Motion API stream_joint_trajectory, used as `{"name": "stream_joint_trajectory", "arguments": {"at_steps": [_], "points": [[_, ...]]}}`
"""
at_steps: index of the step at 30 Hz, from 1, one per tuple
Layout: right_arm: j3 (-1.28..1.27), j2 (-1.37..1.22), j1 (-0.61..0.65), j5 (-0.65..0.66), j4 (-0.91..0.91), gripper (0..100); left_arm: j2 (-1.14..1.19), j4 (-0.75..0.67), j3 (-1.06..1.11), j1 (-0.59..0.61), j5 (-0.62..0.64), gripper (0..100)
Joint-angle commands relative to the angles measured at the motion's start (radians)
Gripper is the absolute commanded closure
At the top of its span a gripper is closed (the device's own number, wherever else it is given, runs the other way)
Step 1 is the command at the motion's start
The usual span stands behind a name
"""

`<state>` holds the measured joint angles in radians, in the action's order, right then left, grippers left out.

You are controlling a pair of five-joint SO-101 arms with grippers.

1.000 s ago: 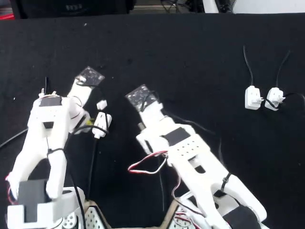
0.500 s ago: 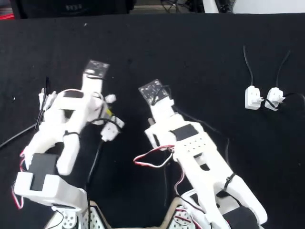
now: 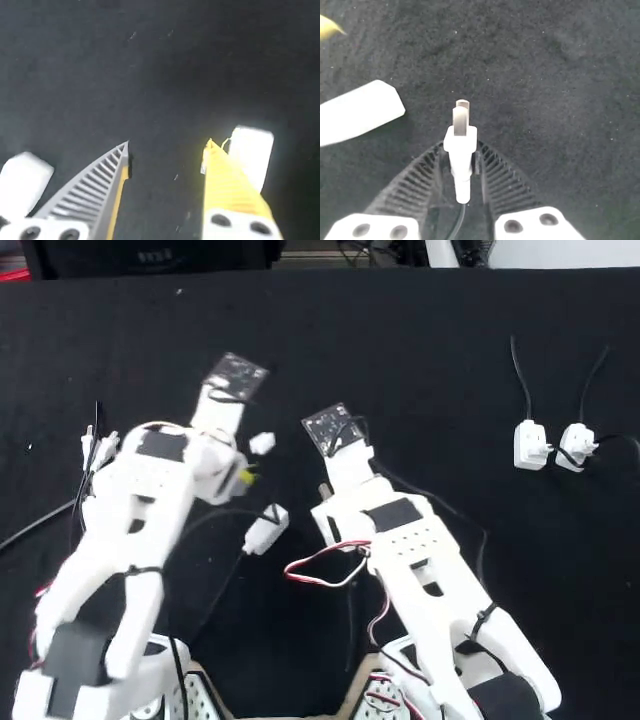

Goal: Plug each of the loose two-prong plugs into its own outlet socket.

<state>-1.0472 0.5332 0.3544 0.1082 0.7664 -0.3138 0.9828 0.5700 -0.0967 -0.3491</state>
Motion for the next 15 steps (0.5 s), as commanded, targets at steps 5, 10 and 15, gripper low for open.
{"name": "stream_joint_trajectory", "arguments": {"at_steps": [5,10,15], "points": [[0.015,0.035,-0.015,0.003,-0.015,98.8,-0.124,0.250,0.104,0.013,-0.141,76],[0.015,0.035,-0.014,0.005,-0.015,98.8,-0.212,0.255,0.257,-0.091,-0.137,76],[0.012,0.035,-0.014,0.005,-0.015,98.8,-0.302,0.110,0.447,-0.117,-0.120,76]]}}
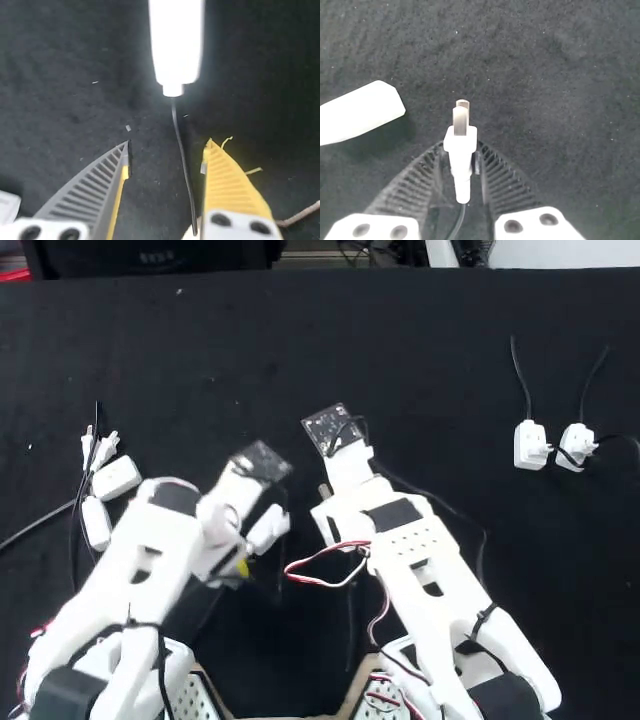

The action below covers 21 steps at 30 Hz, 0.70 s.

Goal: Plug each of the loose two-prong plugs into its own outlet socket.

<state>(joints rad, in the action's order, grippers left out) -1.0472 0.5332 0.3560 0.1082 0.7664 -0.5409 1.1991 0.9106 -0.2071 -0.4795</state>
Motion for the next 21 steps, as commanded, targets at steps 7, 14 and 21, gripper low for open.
{"name": "stream_joint_trajectory", "arguments": {"at_steps": [7,14,21], "points": [[0.010,0.035,-0.014,0.006,-0.015,98.8,-0.137,-0.207,0.216,0.196,-0.109,76],[0.008,0.035,-0.014,0.008,-0.015,98.8,-0.138,-0.207,0.102,0.375,-0.255,76],[0.008,0.035,-0.014,0.008,-0.015,98.8,-0.138,-0.052,0.038,0.374,-0.296,76]]}}
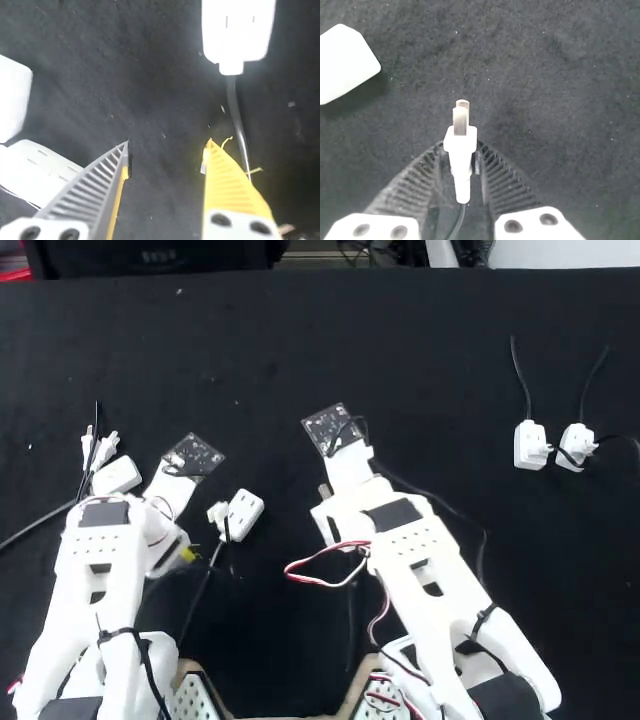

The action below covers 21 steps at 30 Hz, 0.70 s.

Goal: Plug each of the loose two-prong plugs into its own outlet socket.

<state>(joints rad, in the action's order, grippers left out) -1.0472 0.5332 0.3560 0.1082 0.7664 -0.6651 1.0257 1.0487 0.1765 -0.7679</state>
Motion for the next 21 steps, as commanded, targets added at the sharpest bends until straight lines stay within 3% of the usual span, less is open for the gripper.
{"name": "stream_joint_trajectory", "arguments": {"at_steps": [1,6,11,16,21], "points": [[0.008,0.035,-0.014,0.008,-0.015,98.8,-0.015,0.183,-0.128,-0.030,0.008,76],[0.008,0.035,-0.014,0.008,-0.015,98.8,-0.014,0.385,-0.206,-0.154,0.163,76],[0.008,0.035,-0.014,0.008,-0.015,98.8,-0.015,0.253,0.005,-0.239,0.163,76],[0.007,0.035,-0.014,0.008,-0.015,98.8,-0.015,0.133,0.131,-0.216,0.103,76],[0.007,0.035,-0.014,0.008,-0.014,98.8,-0.015,0.092,0.119,-0.045,-0.012,76]]}}
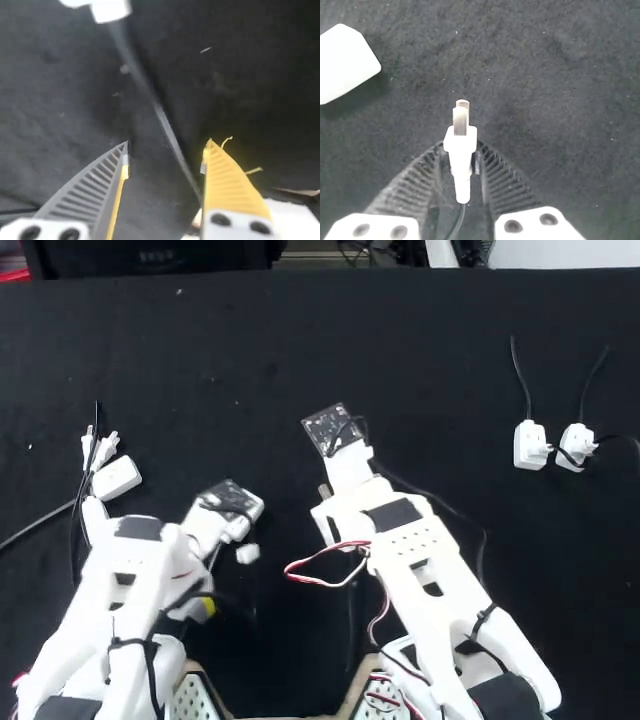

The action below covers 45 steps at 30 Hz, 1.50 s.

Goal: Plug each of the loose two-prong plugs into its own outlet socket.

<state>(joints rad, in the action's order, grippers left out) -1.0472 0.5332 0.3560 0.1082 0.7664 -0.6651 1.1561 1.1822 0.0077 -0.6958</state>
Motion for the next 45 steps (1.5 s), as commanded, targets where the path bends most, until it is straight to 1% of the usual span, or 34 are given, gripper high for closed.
{"name": "stream_joint_trajectory", "arguments": {"at_steps": [1,4,8,14,18,22,24,25,27,30,32,35,37,40,42,45], "points": [[0.007,0.035,-0.014,0.009,-0.014,98.8,-0.015,-0.063,-0.013,0.159,-0.112,76],[0.007,0.035,-0.014,0.009,-0.015,98.8,-0.015,-0.118,-0.013,0.254,-0.187,76],[0.007,0.035,-0.014,0.009,-0.015,98.8,-0.025,-0.138,-0.050,0.314,-0.233,76],[0.007,0.035,-0.014,0.008,-0.012,98.8,-0.015,-0.147,-0.163,0.320,-0.233,76],[0.007,0.035,-0.014,0.008,-0.011,98.8,-0.015,-0.137,-0.225,0.344,-0.238,76],[0.007,0.033,-0.014,0.008,-0.015,98.8,-0.020,-0.034,-0.262,0.315,-0.238,76],[0.007,0.033,-0.014,0.006,-0.015,98.8,-0.023,-0.015,-0.292,0.289,-0.221,76],[0.007,0.033,-0.014,0.006,-0.015,98.8,-0.015,-0.021,-0.311,0.268,-0.183,76],[0.007,0.033,-0.014,0.002,-0.015,98.8,-0.011,-0.095,-0.320,0.223,-0.049,76],[0.008,0.033,-0.018,0.002,-0.015,98.8,0.025,-0.298,-0.282,0.142,0.192,76],[0.008,0.033,-0.018,0.002,-0.015,98.8,0.078,-0.422,-0.257,0.079,0.325,76],[0.007,0.033,-0.018,0.002,-0.015,98.8,0.203,-0.539,-0.272,0.007,0.430,76],[0.007,0.033,-0.018,0.002,-0.014,98.8,0.307,-0.546,-0.321,-0.027,0.465,76],[0.007,0.033,-0.018,0.002,-0.014,98.8,0.443,-0.486,-0.414,-0.079,0.511,76],[0.007,0.033,-0.018,0.002,-0.014,98.8,0.477,-0.434,-0.469,-0.107,0.532,76],[0.005,0.033,-0.018,0.002,-0.014,98.8,0.476,-0.393,-0.512,-0.133,0.546,76]]}}
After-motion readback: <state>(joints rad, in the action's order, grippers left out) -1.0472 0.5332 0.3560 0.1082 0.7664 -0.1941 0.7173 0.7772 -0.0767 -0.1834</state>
